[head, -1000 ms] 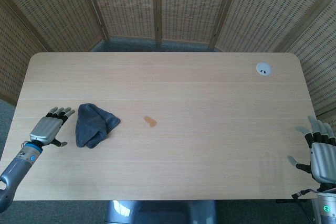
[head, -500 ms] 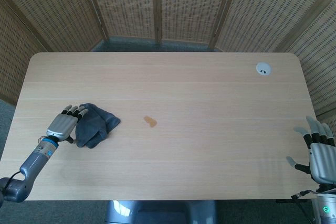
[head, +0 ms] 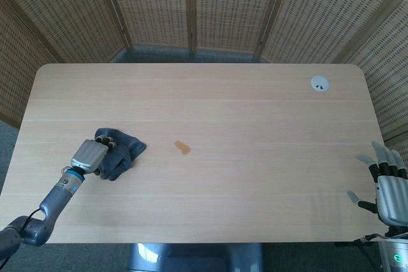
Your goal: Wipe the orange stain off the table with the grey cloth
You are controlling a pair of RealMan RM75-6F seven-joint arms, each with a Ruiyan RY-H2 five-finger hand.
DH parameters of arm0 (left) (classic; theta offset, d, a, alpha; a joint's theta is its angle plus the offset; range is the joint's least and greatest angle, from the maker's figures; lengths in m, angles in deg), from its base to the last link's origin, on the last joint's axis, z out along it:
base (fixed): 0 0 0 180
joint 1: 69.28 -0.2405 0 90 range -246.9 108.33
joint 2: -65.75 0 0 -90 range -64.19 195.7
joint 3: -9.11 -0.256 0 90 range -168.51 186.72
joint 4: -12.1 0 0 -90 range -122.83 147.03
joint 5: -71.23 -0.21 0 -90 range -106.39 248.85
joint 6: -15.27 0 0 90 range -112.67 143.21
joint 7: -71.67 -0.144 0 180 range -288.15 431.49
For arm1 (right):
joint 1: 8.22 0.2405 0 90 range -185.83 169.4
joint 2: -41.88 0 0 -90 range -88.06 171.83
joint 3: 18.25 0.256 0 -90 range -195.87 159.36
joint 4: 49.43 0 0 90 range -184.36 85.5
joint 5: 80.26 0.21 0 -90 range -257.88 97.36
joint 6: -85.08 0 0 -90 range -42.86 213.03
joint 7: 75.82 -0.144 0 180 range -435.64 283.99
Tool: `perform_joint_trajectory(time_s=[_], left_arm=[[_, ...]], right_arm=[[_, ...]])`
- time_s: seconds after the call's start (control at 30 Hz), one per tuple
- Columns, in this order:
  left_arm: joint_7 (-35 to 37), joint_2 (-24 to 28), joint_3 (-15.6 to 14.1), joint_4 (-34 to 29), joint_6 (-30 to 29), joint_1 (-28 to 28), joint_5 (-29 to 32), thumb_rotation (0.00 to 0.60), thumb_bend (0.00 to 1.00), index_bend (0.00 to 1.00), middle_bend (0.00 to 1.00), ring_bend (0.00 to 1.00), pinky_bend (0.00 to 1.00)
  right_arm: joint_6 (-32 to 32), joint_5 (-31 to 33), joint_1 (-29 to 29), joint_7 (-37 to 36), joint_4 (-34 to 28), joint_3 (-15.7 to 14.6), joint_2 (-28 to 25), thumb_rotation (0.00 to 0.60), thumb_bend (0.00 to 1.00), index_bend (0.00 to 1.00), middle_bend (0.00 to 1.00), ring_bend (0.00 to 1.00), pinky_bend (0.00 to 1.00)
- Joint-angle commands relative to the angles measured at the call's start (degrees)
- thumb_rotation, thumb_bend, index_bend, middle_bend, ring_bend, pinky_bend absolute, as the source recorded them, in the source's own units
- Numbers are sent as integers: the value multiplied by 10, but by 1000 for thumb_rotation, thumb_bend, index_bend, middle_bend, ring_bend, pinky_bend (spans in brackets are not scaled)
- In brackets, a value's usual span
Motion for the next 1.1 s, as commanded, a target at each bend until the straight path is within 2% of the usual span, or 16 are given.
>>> perform_joint_trajectory(time_s=[0.03, 0.17, 0.4, 0.53, 0.83, 0.93, 1.1], left_arm=[[27, -17, -8, 28, -52, -6, -41, 600, 141, 715, 702, 657, 875], [32, -19, -13, 43, -69, -9, -53, 600, 150, 748, 744, 702, 919], [54, -18, -16, 55, -94, -11, -70, 600, 154, 757, 755, 710, 930], [99, -22, -22, 79, -152, -5, -119, 600, 154, 758, 756, 709, 930], [198, -44, -33, 181, -307, 29, -235, 600, 155, 758, 725, 695, 929], [211, -48, -37, 200, -329, 43, -255, 600, 154, 758, 720, 689, 921], [216, -60, -37, 211, -332, 61, -262, 600, 154, 758, 711, 680, 915]], right_arm=[[-2, 2, 1, -2, 1, 1, -1, 600, 0, 241, 0, 0, 0], [-4, 1, 2, -1, 2, 0, 0, 600, 0, 241, 0, 0, 0], [-5, 5, 2, 1, 2, 1, 1, 600, 0, 241, 0, 0, 0], [-8, 6, 4, 5, 2, 0, 2, 600, 0, 241, 0, 0, 0], [-9, 9, 4, 8, 2, 1, 4, 600, 0, 241, 0, 0, 0], [-9, 9, 4, 7, 2, 1, 3, 600, 0, 242, 0, 0, 0], [-7, 8, 3, 2, -1, 1, 1, 600, 0, 241, 0, 0, 0]])
